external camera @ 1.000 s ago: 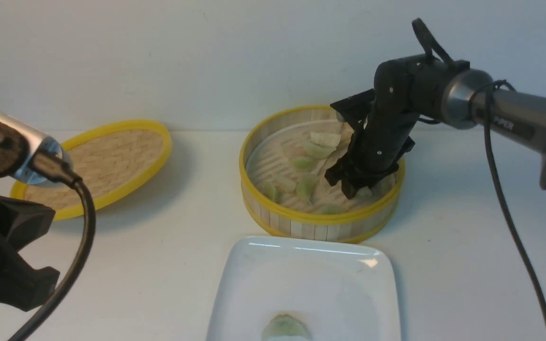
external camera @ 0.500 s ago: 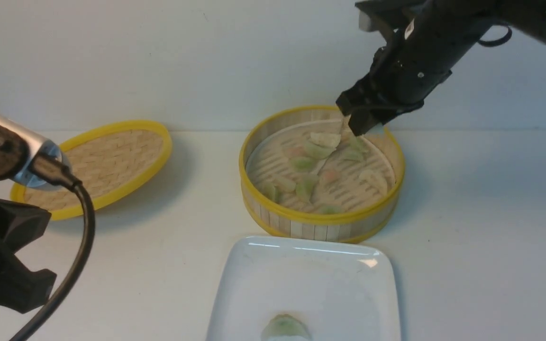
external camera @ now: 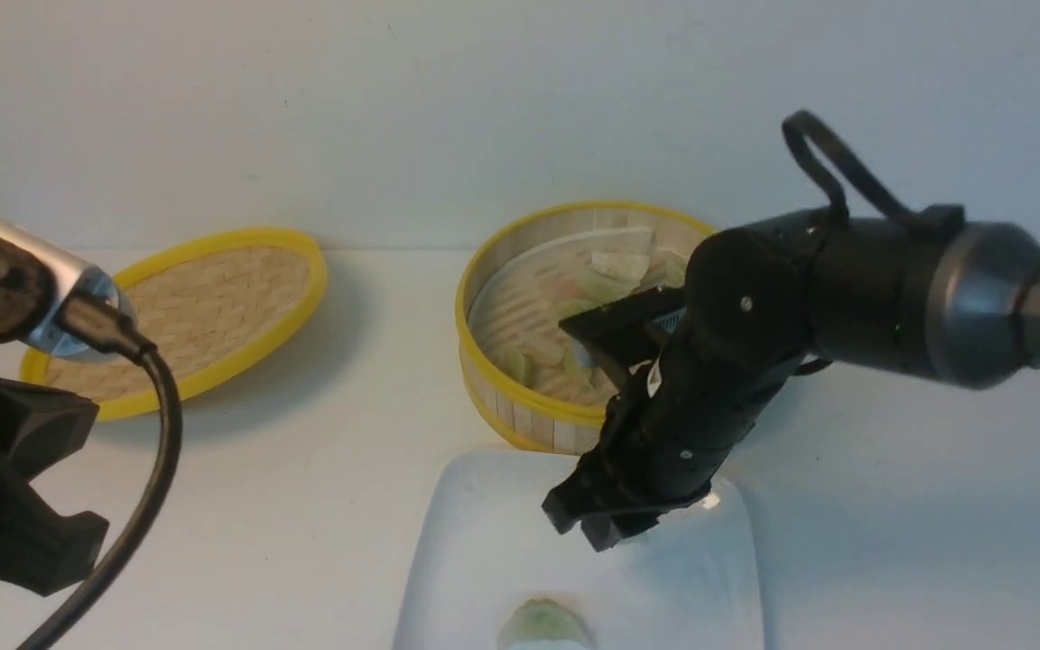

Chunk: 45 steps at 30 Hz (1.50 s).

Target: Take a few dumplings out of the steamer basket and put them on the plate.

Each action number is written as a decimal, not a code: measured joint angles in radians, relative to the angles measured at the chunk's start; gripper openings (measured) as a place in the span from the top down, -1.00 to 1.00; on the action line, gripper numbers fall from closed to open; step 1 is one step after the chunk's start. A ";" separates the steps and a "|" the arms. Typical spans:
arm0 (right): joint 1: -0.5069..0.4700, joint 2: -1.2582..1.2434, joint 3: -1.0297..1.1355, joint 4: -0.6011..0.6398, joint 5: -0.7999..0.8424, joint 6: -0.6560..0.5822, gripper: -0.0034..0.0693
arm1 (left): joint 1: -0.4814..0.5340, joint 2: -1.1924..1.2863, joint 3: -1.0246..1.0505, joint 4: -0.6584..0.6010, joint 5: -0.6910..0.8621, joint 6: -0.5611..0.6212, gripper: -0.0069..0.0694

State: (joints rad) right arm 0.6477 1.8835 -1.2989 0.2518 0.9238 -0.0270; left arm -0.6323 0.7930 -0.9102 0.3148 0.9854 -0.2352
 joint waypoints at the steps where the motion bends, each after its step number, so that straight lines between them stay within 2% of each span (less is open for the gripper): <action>1: 0.000 0.011 0.000 0.011 -0.003 0.001 0.41 | 0.000 0.000 0.000 0.000 0.000 0.000 0.83; 3: 0.000 0.043 0.001 0.032 -0.006 0.001 0.38 | 0.000 0.000 0.000 0.000 0.000 0.000 0.83; 5: 0.000 0.064 0.001 0.038 -0.007 0.001 0.26 | 0.000 0.000 0.000 -0.002 0.000 0.000 0.83; 10: 0.000 0.055 -0.020 0.040 0.027 0.005 -0.30 | 0.000 0.001 0.000 -0.014 0.000 0.000 0.83; 12: 0.000 0.032 -0.045 0.026 0.070 0.005 -0.40 | 0.000 0.001 0.000 -0.015 0.000 0.000 0.83; 14: 0.001 0.011 -0.061 0.008 0.093 0.005 -0.41 | 0.000 0.002 0.000 -0.015 -0.001 0.000 0.83; 19: 0.001 -0.206 -0.104 -0.090 0.161 0.021 0.02 | 0.000 0.003 0.001 -0.016 -0.004 0.000 0.83; 23: 0.001 -0.518 -0.110 -0.196 0.164 0.074 0.71 | 0.000 0.003 0.001 -0.016 -0.013 0.000 0.83; 24: 0.001 -0.518 -0.110 -0.200 0.164 0.078 0.75 | 0.000 0.003 0.001 -0.016 -0.016 0.000 0.83; 26: 0.001 -0.690 -0.110 -0.246 0.150 0.126 0.89 | 0.000 0.003 0.001 -0.016 -0.043 0.000 0.83; 32: 0.001 -1.051 0.039 -0.283 0.017 0.188 0.94 | 0.000 0.011 0.001 -0.016 -0.150 0.000 0.83; 40: 0.001 -1.585 0.533 -0.386 -0.339 0.234 0.95 | 0.000 0.081 0.001 -0.037 -0.256 -0.003 0.83; 41: 0.001 -1.599 0.545 -0.395 -0.348 0.243 0.95 | 0.000 0.084 0.001 -0.037 -0.257 -0.003 0.83; 45: 0.001 -1.847 0.719 -0.508 -0.470 0.372 0.95 | 0.000 0.131 0.002 -0.056 -0.301 -0.004 0.83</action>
State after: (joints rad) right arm 0.6488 0.0367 -0.5799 -0.2564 0.4542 0.3454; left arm -0.6323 0.9236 -0.9085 0.2591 0.6842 -0.2389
